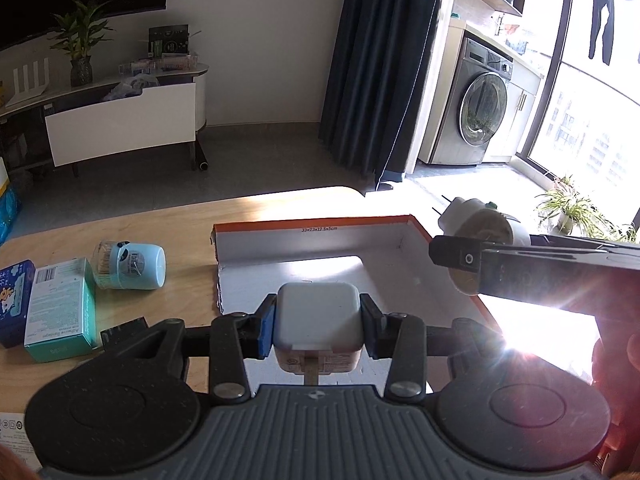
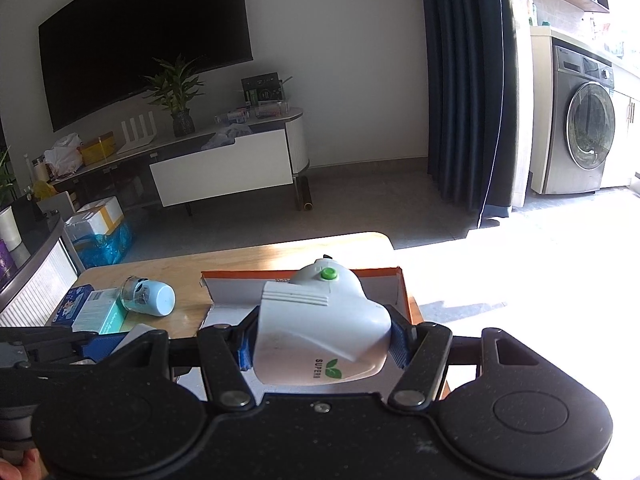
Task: Organize rigid objects
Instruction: 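Carry the charger in left gripper and plug device in right gripper over the orange-rimmed tray, then lower both held items into the tray and open both grippers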
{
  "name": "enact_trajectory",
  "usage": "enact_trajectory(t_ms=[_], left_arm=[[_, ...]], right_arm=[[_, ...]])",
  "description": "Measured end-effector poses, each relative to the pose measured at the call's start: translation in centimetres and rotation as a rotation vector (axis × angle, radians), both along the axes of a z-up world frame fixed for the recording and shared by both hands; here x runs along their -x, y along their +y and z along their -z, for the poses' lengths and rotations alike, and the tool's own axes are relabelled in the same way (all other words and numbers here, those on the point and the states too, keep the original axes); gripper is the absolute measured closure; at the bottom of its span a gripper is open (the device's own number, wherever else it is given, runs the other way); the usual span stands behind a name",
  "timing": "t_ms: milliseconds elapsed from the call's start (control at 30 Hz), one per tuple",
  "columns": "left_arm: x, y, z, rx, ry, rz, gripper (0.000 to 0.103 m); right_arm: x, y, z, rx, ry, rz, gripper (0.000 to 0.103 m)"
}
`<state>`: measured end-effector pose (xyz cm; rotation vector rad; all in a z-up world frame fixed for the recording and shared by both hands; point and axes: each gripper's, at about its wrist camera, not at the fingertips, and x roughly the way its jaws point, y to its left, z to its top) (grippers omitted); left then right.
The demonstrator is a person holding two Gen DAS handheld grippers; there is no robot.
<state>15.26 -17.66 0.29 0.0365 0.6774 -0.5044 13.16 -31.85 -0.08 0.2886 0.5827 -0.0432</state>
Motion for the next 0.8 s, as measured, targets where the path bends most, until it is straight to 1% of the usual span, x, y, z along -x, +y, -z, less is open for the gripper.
enact_trajectory(t_ms=[333, 800], left_arm=[[-1.4, -0.6, 0.1, 0.004, 0.008, 0.006, 0.061], [-3.3, -1.2, 1.1, 0.004, 0.039, 0.011, 0.061]], right_arm=[[-2.0, 0.2, 1.0, 0.024, 0.040, 0.006, 0.030], [-5.2, -0.5, 2.1, 0.040, 0.065, 0.016, 0.030]])
